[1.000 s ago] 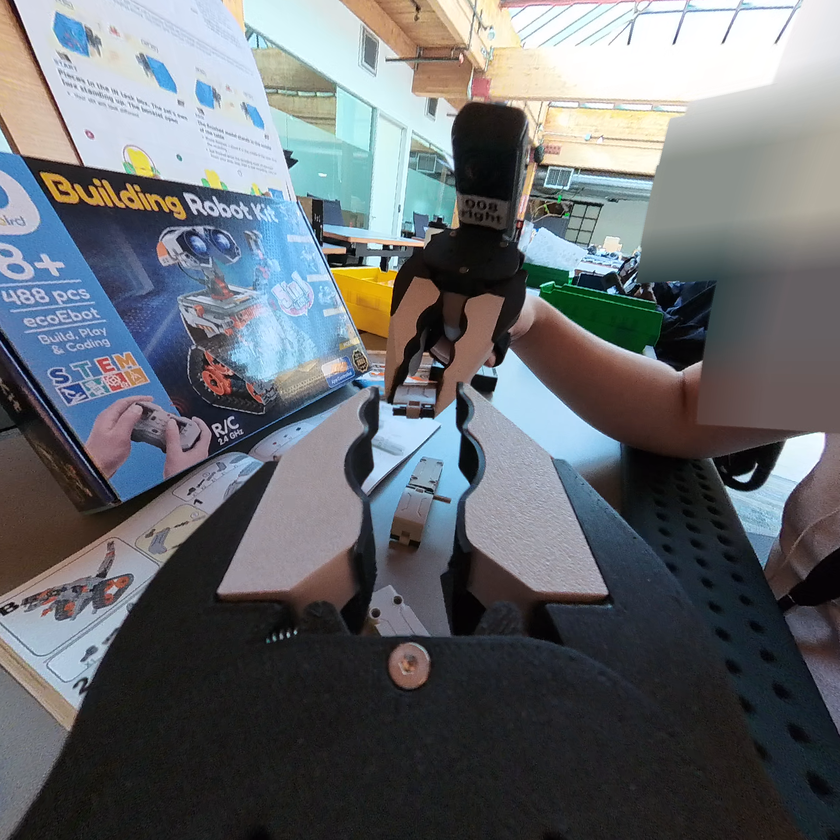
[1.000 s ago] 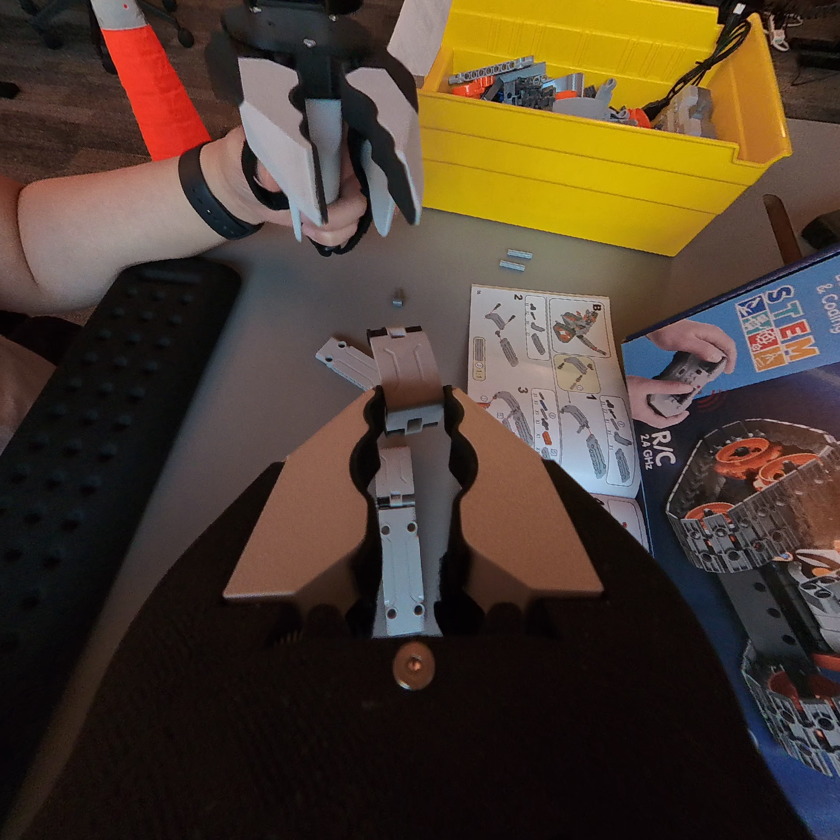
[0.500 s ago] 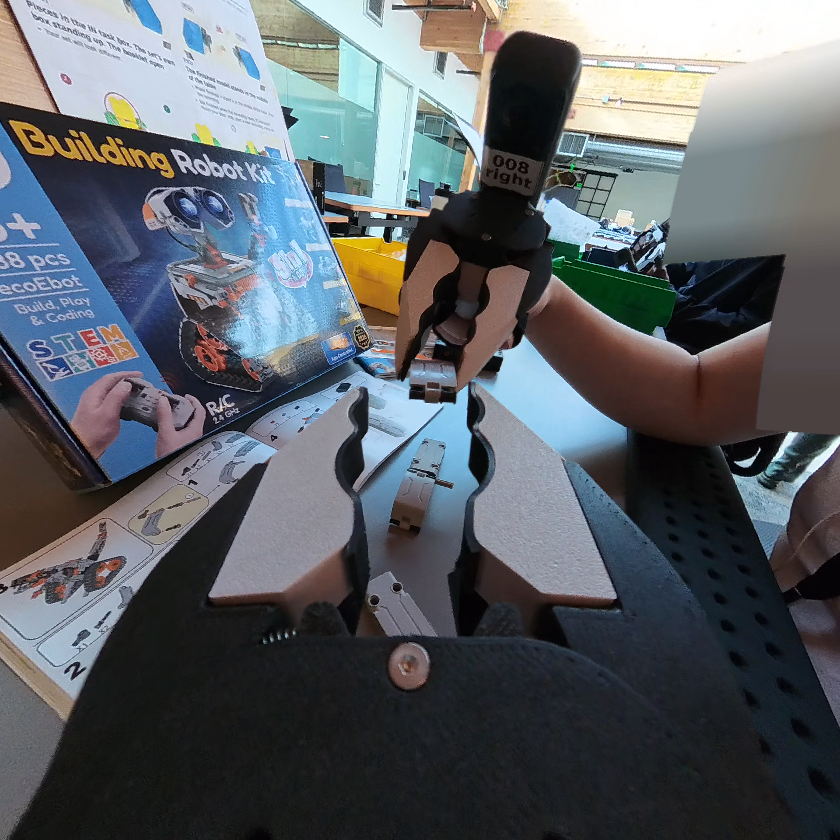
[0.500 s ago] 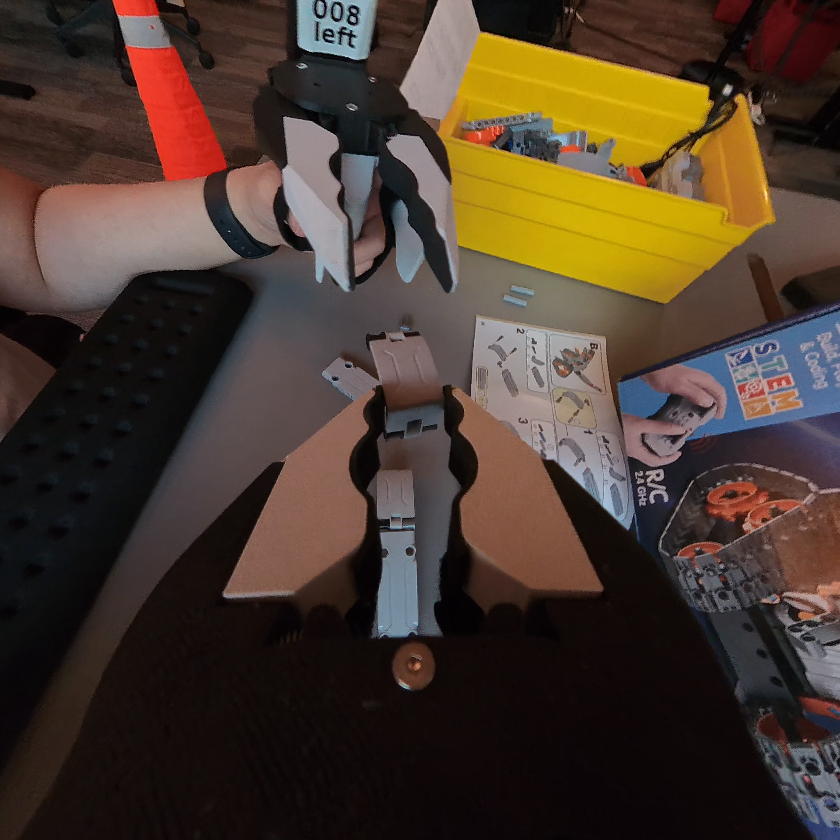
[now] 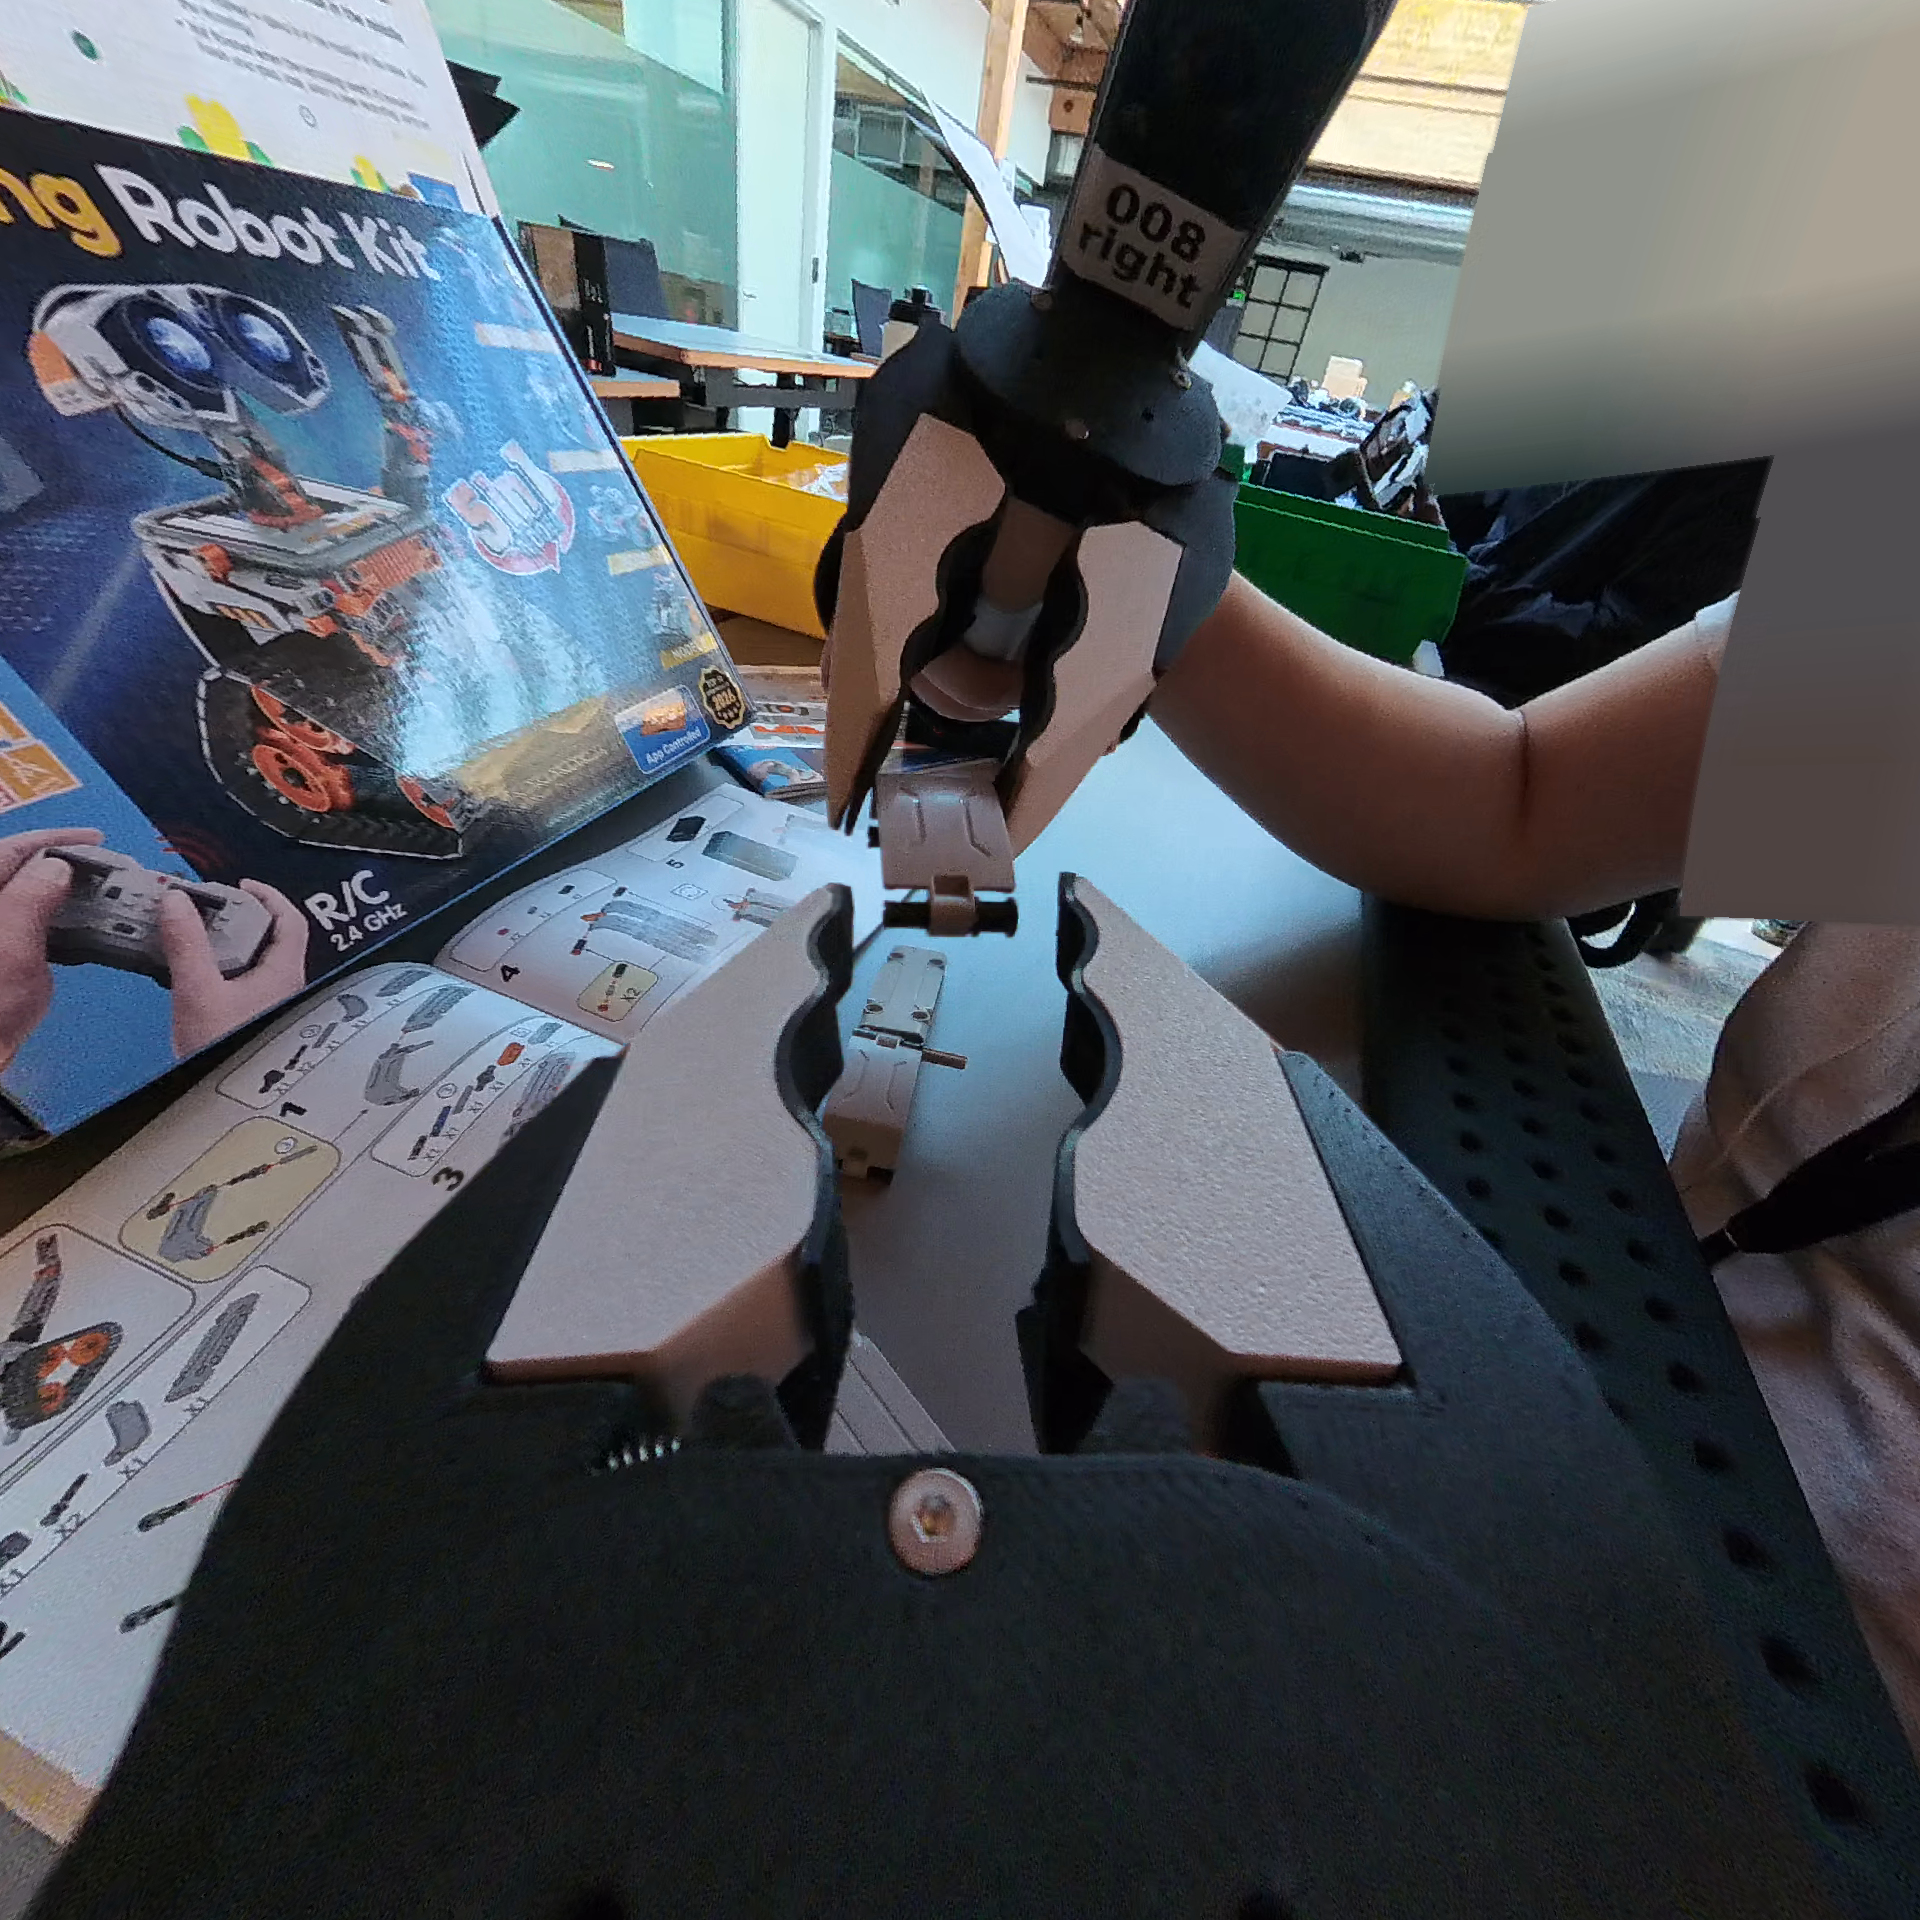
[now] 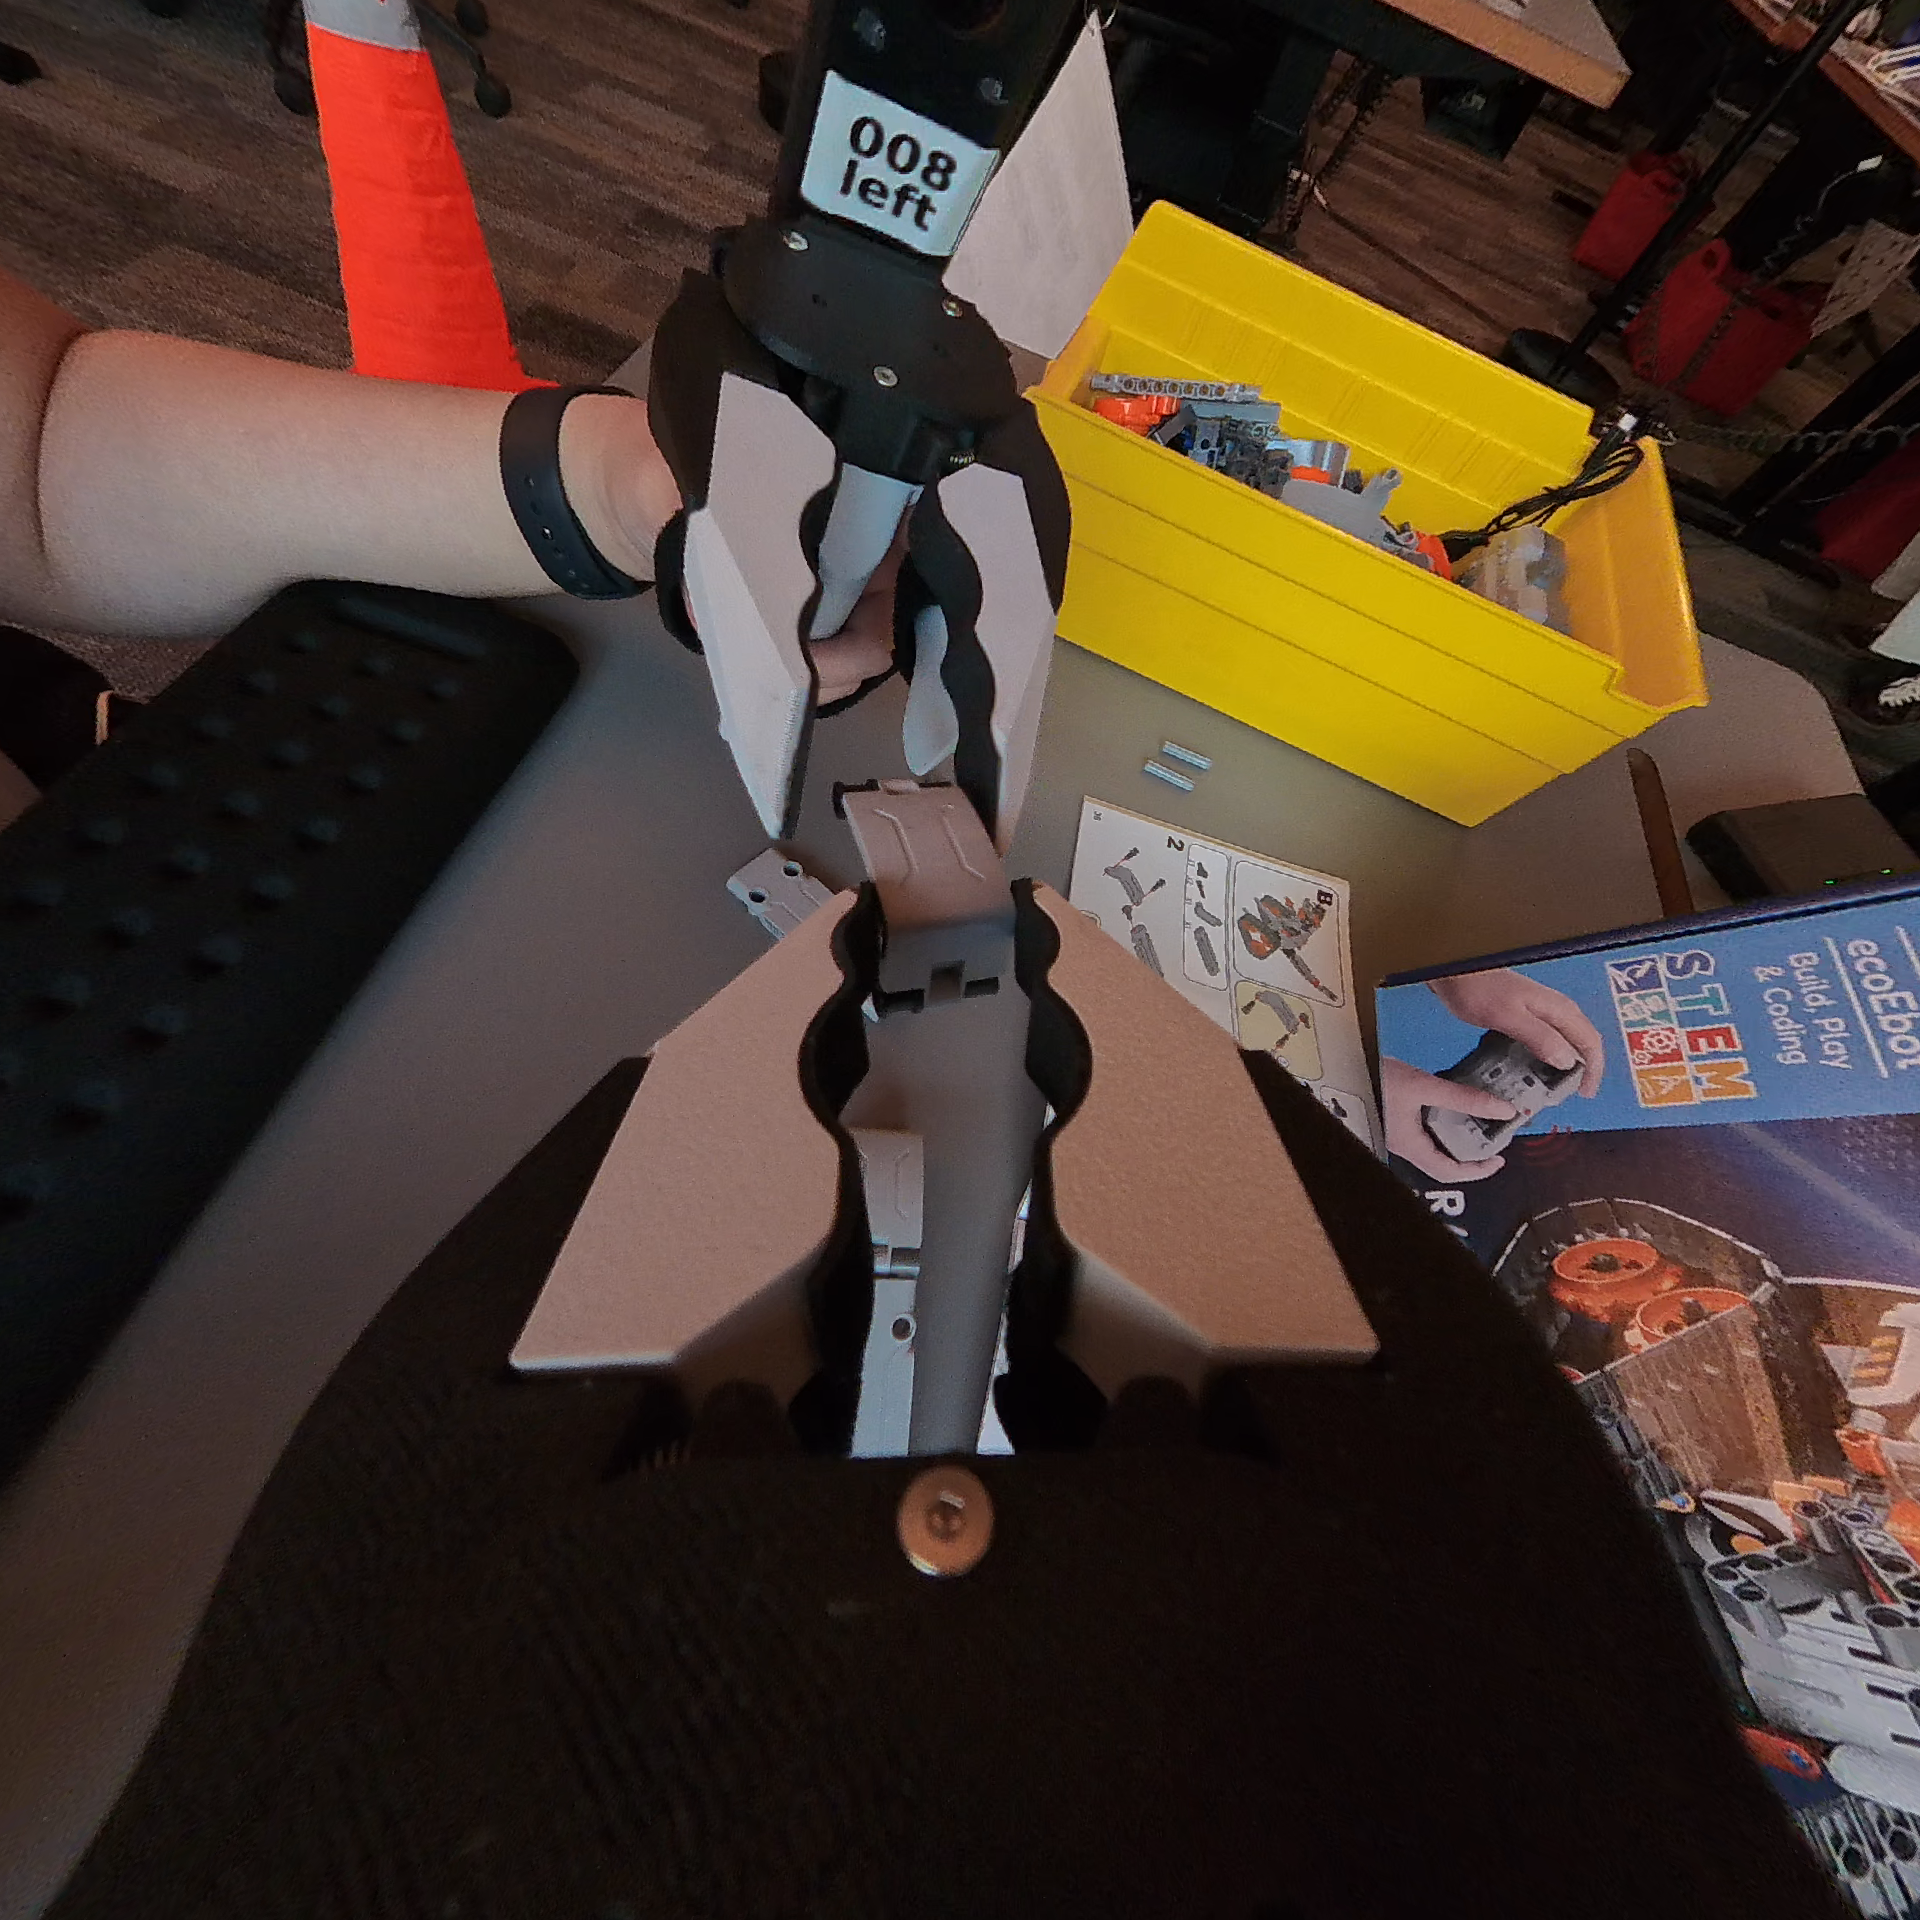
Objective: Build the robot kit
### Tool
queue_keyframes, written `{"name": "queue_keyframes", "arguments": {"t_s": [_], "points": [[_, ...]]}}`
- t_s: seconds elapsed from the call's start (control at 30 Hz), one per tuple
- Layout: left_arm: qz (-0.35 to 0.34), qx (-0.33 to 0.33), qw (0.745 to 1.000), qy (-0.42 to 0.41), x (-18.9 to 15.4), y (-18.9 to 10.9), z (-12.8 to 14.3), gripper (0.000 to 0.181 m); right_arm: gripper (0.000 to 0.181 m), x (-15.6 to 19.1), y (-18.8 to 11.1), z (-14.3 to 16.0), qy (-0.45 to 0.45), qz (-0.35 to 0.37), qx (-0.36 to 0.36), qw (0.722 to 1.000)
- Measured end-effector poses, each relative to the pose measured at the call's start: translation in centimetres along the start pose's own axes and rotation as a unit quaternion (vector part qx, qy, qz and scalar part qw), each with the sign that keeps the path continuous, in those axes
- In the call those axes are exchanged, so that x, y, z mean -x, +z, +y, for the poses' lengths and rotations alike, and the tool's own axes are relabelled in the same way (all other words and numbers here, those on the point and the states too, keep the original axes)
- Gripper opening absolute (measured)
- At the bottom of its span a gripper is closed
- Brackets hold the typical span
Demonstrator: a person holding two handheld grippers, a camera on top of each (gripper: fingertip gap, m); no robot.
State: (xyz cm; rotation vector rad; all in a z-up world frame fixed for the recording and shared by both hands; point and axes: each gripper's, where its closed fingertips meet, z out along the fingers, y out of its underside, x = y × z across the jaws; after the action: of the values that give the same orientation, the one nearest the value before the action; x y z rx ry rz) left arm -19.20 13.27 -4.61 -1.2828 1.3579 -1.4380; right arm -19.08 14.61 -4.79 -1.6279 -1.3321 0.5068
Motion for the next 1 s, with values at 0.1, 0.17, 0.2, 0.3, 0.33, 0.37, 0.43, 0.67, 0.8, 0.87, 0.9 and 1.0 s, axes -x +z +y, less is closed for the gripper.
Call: {"name": "queue_keyframes", "arguments": {"t_s": [0.1,0.17,0.2,0.3,0.33,0.37,0.43,0.67,0.8,0.87,0.9,1.0], "points": [[0.009,0.002,1.0,0.001,-0.2,-0.1,0.0,0.023,0.025,0.5,0.4,-0.1,-0.005,-0.008,0.0,1.0],[0.016,0.004,1.0,-0.006,-0.4,-0.3,-0.1,0.023,0.028,0.8,0.3,-0.2,0.002,-0.022,-0.008,1.0],[0.022,-0.009,1.0,-0.014,-0.4,-0.5,-0.6,0.023,0.033,1.2,0.2,-0.4,0.011,-0.036,-0.016,0.999],[0.07,-0.052,0.994,-0.059,-1.2,-1.6,-2.1,0.023,0.042,0.7,-0.8,-0.9,0.043,-0.045,-0.047,0.997],[0.081,-0.065,0.992,-0.069,-1.4,-2.0,-2.5,0.023,0.041,0.6,-1.3,-1.4,0.061,-0.052,-0.068,0.994],[0.09,-0.075,0.991,-0.07,-1.5,-2.3,-2.8,0.023,0.039,0.6,-1.8,-1.9,0.089,-0.068,-0.093,0.989],[0.114,-0.081,0.988,-0.059,-2.4,-2.6,-3.1,0.023,0.035,0.8,-2.5,-2.8,0.164,-0.119,-0.134,0.97],[0.249,-0.081,0.964,-0.045,-7.2,-2.9,-3.4,0.022,0.025,6.1,-3.9,-5.5,0.302,-0.405,-0.204,0.839],[0.27,-0.052,0.961,-0.042,-8.1,-2.5,-2.4,0.022,0.021,8.3,-3.1,-5.5,0.281,-0.444,-0.182,0.831],[0.278,-0.053,0.958,-0.044,-8.3,-2.4,-2.4,0.023,0.006,9.1,-3.1,-5.4,0.256,-0.454,-0.172,0.836],[0.258,-0.069,0.963,-0.049,-7.6,-2.2,-2.9,0.026,0.002,8.8,-2.8,-5.3,0.242,-0.434,-0.177,0.85],[0.09,-0.136,0.984,-0.074,-1.7,-2.3,-4.4,0.068,0.0,2.3,-0.5,-5.3,0.266,-0.228,-0.206,0.913]]}}
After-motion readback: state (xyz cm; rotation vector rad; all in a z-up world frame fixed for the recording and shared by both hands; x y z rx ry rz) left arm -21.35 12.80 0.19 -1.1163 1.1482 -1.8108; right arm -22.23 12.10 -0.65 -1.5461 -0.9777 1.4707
